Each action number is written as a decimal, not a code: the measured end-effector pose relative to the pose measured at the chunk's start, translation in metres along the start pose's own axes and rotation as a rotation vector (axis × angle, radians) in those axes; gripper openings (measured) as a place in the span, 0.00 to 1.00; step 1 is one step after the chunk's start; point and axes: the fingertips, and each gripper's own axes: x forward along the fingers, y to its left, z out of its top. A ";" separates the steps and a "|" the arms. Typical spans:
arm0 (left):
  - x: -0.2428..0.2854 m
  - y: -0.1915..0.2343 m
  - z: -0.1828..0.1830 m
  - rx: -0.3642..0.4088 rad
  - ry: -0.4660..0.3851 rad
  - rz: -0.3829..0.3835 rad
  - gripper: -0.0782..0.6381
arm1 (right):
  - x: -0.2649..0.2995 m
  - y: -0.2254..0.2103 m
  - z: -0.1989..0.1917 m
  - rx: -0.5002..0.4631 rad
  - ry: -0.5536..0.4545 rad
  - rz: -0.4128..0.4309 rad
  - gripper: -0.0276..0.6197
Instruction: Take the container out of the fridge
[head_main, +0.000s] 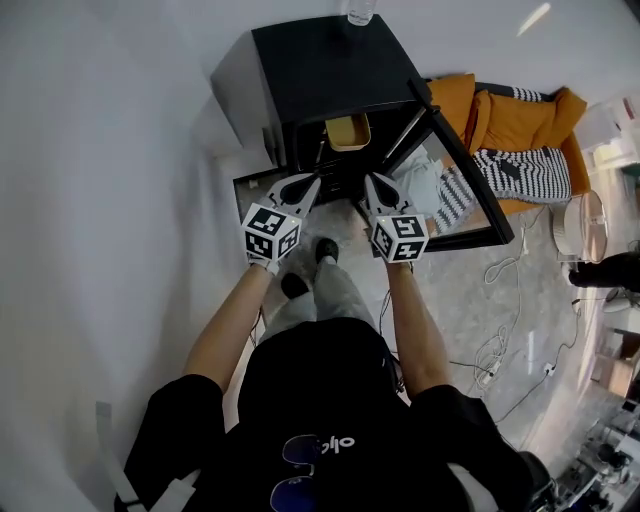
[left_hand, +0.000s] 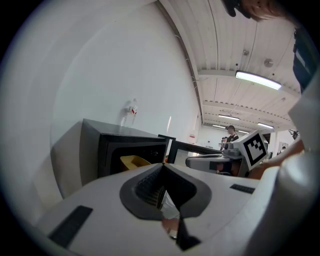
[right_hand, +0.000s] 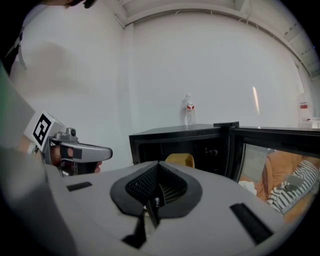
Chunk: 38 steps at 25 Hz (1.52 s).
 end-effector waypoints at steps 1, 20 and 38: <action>0.001 -0.001 0.000 0.000 0.000 0.000 0.12 | -0.002 -0.001 -0.001 0.001 0.000 -0.005 0.05; 0.001 0.029 -0.001 0.005 0.010 -0.008 0.12 | 0.045 -0.004 -0.016 0.031 0.027 -0.055 0.05; 0.047 0.044 -0.034 0.018 0.080 -0.079 0.12 | 0.092 -0.025 -0.054 0.103 -0.060 -0.159 0.21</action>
